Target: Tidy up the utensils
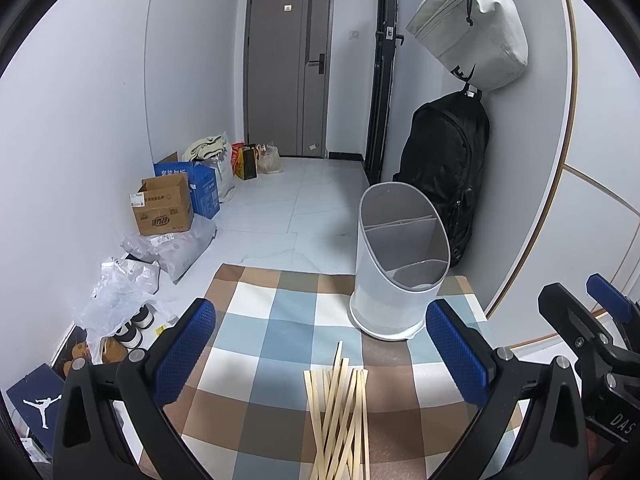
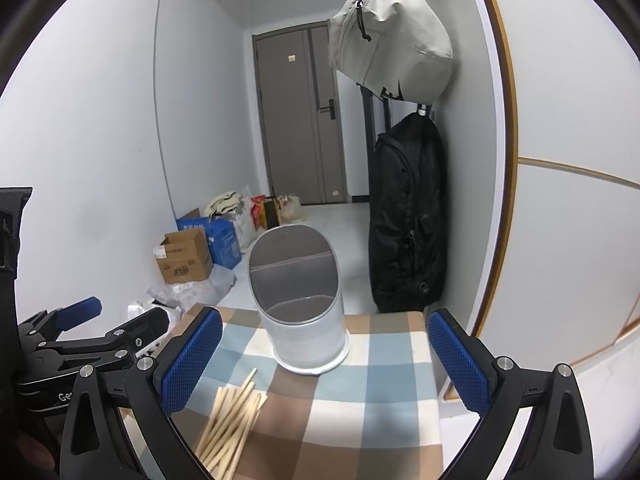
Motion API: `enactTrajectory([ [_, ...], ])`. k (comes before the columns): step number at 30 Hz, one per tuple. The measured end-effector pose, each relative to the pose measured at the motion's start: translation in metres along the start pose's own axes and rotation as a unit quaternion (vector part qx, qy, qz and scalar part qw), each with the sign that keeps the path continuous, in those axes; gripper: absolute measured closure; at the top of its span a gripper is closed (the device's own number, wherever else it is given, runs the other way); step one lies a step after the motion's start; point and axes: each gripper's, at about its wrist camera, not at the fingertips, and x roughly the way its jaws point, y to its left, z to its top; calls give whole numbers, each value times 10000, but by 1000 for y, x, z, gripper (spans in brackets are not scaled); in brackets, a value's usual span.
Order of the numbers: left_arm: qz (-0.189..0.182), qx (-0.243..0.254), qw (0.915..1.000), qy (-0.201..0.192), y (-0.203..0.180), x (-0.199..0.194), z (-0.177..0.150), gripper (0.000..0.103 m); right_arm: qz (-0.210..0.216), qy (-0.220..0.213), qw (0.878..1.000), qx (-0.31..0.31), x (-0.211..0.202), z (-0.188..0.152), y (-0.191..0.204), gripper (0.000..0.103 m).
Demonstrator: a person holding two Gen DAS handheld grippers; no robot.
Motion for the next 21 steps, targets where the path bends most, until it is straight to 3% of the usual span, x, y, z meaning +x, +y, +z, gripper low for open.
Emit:
enactTrajectory([
  [11, -19, -131, 9992, 388, 8, 18, -2, 1, 34, 75, 10000, -30, 8, 0, 3, 0],
  [15, -42, -214, 9960, 869, 20, 37, -10, 1, 201, 515, 9985, -44, 24, -6, 5, 0],
  [21, -229, -370, 9818, 1849, 36, 73, -35, 4, 311, 1199, 9923, -13, 53, -19, 4, 0],
])
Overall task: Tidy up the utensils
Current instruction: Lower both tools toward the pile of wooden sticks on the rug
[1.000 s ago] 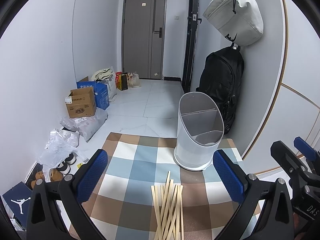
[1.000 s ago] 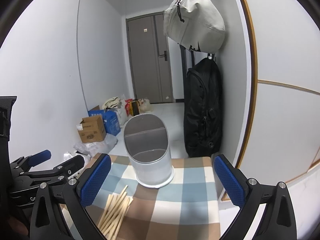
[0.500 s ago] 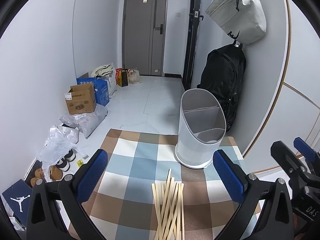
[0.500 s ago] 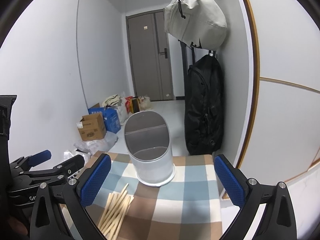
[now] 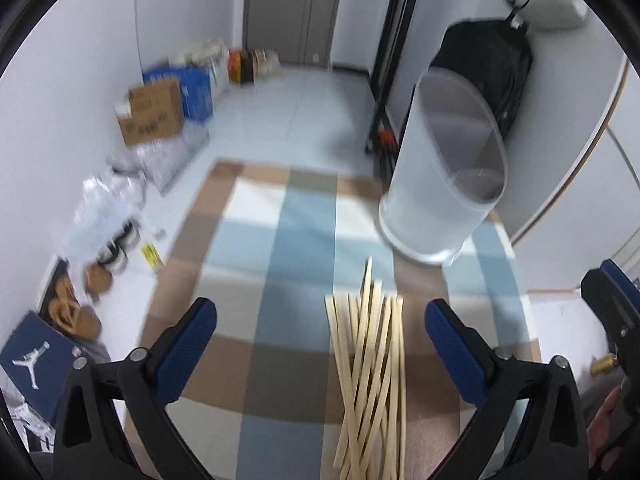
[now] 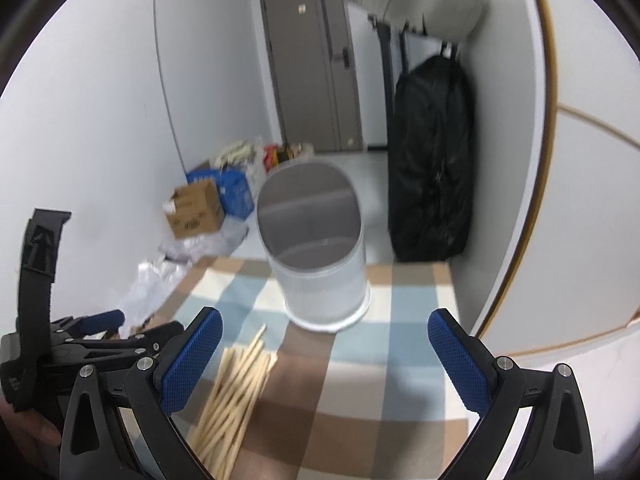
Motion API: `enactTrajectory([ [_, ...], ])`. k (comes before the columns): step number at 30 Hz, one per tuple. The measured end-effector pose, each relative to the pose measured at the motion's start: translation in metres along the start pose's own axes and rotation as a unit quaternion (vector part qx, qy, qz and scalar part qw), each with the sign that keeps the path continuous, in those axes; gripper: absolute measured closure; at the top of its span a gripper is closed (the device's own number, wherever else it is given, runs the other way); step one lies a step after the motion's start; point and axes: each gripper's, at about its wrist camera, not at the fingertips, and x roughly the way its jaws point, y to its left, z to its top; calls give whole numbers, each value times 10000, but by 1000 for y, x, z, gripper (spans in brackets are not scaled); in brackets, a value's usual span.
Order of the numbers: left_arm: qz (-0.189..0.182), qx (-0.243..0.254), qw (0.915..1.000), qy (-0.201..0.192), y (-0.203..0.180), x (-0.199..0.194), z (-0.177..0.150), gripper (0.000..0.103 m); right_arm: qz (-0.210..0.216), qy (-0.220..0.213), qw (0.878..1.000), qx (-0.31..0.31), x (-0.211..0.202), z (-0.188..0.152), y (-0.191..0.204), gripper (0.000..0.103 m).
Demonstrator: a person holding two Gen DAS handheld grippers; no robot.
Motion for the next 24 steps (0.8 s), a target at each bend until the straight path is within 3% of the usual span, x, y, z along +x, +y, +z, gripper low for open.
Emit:
enactTrajectory([
  [4, -104, 150, 9985, 517, -2, 19, -8, 8, 49, 337, 9994, 52, 17, -4, -5, 0],
  [7, -62, 279, 9965, 781, -5, 32, -11, 17, 55, 518, 9986, 106, 26, -5, -9, 0],
  [12, -228, -135, 9928, 1166, 6, 43, -10, 35, 147, 754, 9967, 279, 36, -6, -16, 4],
  [16, -169, -328, 9909, 1295, 10, 52, -7, 50, 181, 845, 9958, 304, 39, -7, -17, 8],
  [20, -86, -155, 9921, 1240, -4, 51, -4, 55, 250, 914, 9951, 274, 43, -6, -15, 12],
  [24, -89, -21, 9916, 1293, -17, 51, -6, 72, 320, 929, 9947, 307, 44, -4, -16, 12],
])
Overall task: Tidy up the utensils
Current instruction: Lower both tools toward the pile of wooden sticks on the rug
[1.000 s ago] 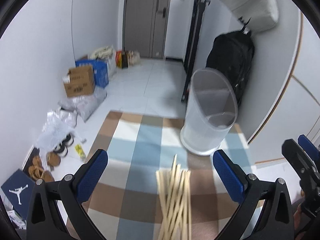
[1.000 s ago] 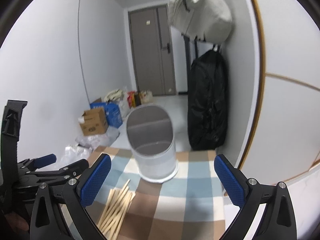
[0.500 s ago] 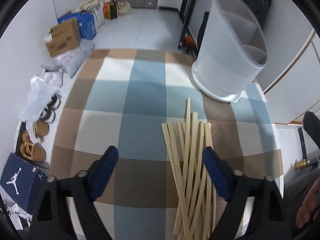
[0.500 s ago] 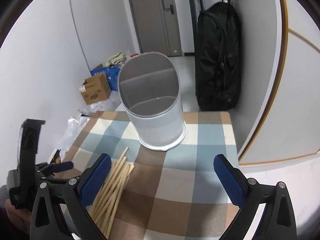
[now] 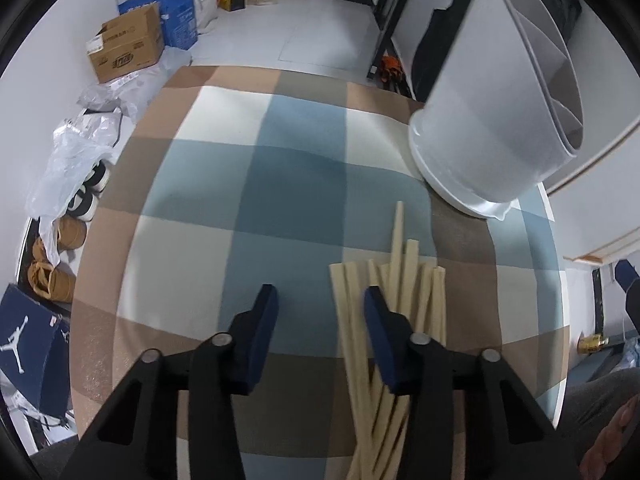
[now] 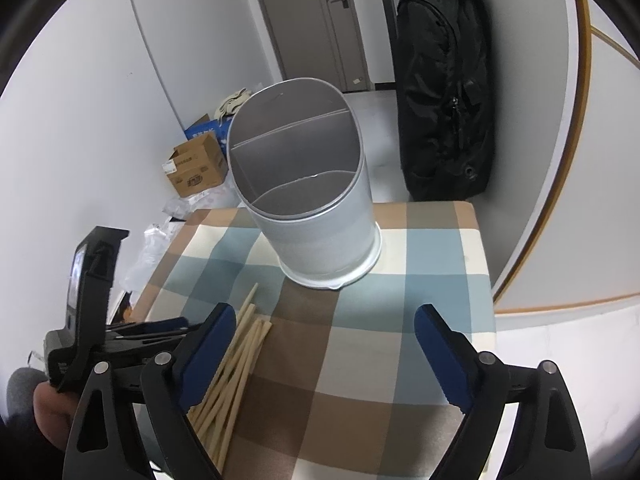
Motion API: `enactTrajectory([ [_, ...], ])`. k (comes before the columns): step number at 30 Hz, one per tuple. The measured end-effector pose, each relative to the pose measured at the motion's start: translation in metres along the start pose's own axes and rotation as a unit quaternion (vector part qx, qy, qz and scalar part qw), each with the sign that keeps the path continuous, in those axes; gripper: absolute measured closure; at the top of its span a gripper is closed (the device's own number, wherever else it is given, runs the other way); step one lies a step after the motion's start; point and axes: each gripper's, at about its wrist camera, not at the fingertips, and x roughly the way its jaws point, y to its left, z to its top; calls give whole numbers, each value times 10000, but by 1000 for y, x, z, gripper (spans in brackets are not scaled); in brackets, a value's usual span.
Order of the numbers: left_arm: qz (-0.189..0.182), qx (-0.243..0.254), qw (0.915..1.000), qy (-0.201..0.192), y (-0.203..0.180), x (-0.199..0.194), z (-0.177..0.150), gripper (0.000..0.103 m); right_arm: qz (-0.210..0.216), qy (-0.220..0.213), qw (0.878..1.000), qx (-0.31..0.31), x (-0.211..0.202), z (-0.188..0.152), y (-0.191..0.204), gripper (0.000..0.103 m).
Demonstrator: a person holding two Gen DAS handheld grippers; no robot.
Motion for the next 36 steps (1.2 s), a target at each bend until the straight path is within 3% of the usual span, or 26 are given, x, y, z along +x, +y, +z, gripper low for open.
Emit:
enactTrajectory([
  [3, 135, 198, 9997, -10, -10, -2, -3, 85, 44, -16, 10000, 22, -2, 1, -1, 12],
  [6, 34, 295, 9995, 43, -19, -4, -8, 90, 71, -31, 10000, 26, -3, 1, -2, 12],
  [8, 172, 385, 9991, 18, -24, -5, -10, 94, 86, -43, 9999, 38, -4, 1, -2, 12],
  [16, -70, 82, 9999, -84, -11, -13, -10, 95, 68, -121, 9999, 13, -10, 1, -4, 12],
  [23, -546, -365, 9975, -275, 11, -26, -10, 95, 28, -161, 9999, 20, -11, 0, -5, 12],
  [25, -866, -474, 9947, -298, 16, -30, -10, 95, 21, -159, 9999, -18, -10, 0, -3, 12],
  [36, -1615, -998, 9815, -264, 46, -27, 1, 95, 233, 6, 9995, -211, 3, -9, 15, 12],
])
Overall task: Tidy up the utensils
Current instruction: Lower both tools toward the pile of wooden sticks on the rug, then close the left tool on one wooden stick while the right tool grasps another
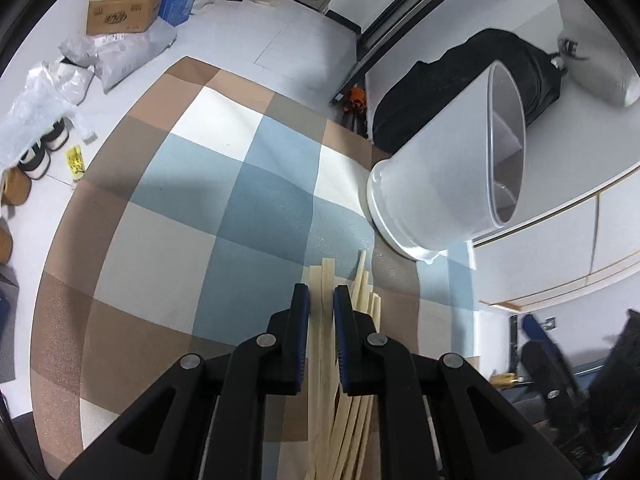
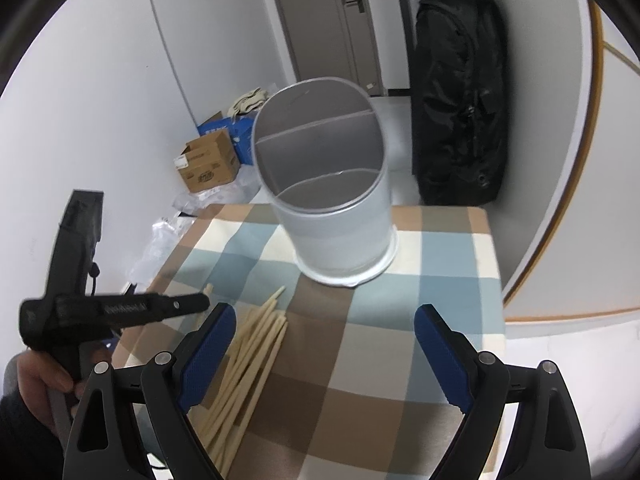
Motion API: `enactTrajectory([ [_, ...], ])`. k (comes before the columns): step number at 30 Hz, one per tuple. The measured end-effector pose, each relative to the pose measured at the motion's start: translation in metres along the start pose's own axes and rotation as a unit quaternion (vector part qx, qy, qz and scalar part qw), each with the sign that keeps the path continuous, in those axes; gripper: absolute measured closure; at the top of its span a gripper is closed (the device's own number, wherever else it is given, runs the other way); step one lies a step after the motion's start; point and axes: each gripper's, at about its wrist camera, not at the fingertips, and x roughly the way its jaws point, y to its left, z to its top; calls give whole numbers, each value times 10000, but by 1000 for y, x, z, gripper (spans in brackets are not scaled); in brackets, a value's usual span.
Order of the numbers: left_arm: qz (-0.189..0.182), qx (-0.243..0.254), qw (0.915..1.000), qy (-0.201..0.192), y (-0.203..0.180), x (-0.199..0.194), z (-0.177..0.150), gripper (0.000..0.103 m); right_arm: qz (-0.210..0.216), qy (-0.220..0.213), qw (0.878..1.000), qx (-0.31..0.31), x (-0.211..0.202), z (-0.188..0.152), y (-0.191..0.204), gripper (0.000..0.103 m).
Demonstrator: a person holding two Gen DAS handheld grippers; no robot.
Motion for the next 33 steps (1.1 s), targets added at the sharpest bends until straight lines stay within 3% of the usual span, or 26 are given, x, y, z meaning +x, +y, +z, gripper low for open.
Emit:
enactTrajectory([
  [2, -90, -84, 9998, 135, 5, 6, 1, 95, 95, 128, 9999, -2, 5, -2, 3, 17],
  [6, 94, -6, 9996, 279, 10, 13, -1, 95, 261, 416, 9988, 19, 19, -7, 10, 38],
  [7, 176, 52, 9994, 281, 9, 12, -2, 95, 310, 488, 9983, 24, 22, -8, 12, 46],
  [10, 333, 272, 9989, 158, 6, 4, -3, 95, 422, 666, 9969, 19, 31, -10, 19, 57],
  [16, 625, 122, 9977, 241, 23, 1, -5, 92, 653, 806, 9946, -65, 40, -7, 37, 58],
  [19, 721, 27, 9971, 243, 31, -6, -4, 92, 1020, 994, 9898, -73, 51, -1, 49, 57],
  [22, 855, -67, 9962, 133, 40, -17, -3, 91, 1122, 1198, 9857, -372, 67, 4, 71, 59],
  [28, 981, -207, 9950, 31, 49, -26, 0, 91, 802, 1802, 9757, -960, 114, 4, 102, 78],
  [33, 1089, -120, 9940, 45, 53, -29, 0, 91, 380, 2139, 9683, -1233, 138, 3, 111, 82],
])
